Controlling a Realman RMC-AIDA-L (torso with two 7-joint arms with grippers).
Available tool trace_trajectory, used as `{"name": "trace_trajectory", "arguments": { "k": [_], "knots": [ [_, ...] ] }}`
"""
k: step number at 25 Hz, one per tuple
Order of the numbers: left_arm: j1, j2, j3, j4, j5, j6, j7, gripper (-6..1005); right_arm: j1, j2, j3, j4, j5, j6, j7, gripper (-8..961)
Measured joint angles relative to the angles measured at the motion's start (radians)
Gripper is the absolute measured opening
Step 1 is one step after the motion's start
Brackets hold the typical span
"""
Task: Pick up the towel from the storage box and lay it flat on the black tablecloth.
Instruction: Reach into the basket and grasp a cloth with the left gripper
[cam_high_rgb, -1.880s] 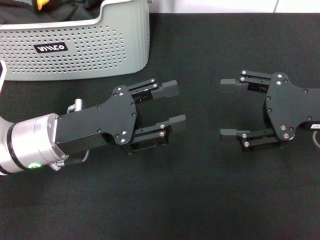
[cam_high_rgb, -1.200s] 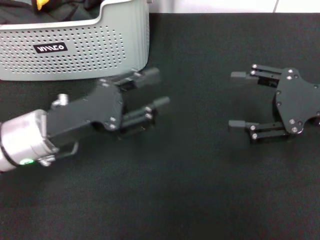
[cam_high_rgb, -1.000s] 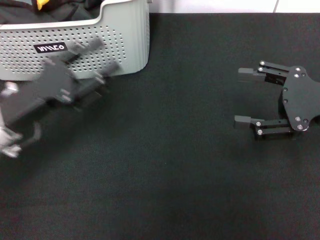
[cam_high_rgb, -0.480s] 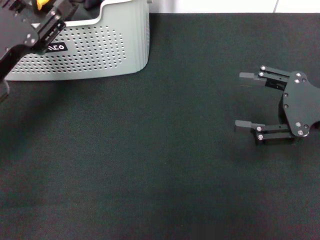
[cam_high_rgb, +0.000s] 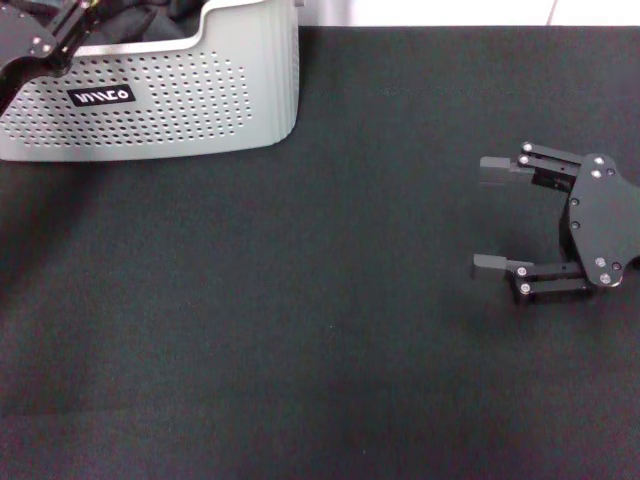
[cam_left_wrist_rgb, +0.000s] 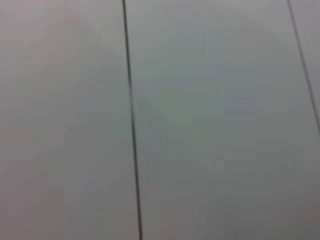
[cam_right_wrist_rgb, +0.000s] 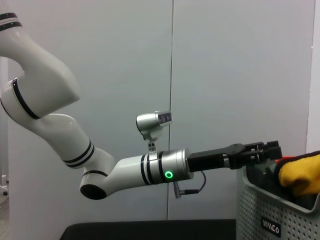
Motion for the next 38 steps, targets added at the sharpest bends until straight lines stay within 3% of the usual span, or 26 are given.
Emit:
{"name": "trace_trajectory", "arguments": {
  "k": [10, 22, 32, 38],
  "knots": [
    [0.014, -0.003, 0.000, 0.017, 0.003, -0.084, 0.016, 575, 0.000, 0.000, -0.001, 0.000, 0.000, 0.003, 0.000, 847],
    [0.014, -0.004, 0.002, 0.022, -0.002, -0.091, 0.025, 550, -0.004, 0.000, -0.001, 0.000, 0.000, 0.008, 0.000, 841],
    [0.003, -0.004, 0.002, 0.058, 0.000, -0.103, 0.041, 99, -0.008, 0.001, -0.001, 0.000, 0.000, 0.015, 0.000, 837],
    [0.005, -0.004, -0.002, 0.078, -0.023, -0.104, 0.044, 54, -0.018, 0.002, -0.001, 0.000, 0.001, 0.016, -0.005, 834]
  ]
}}
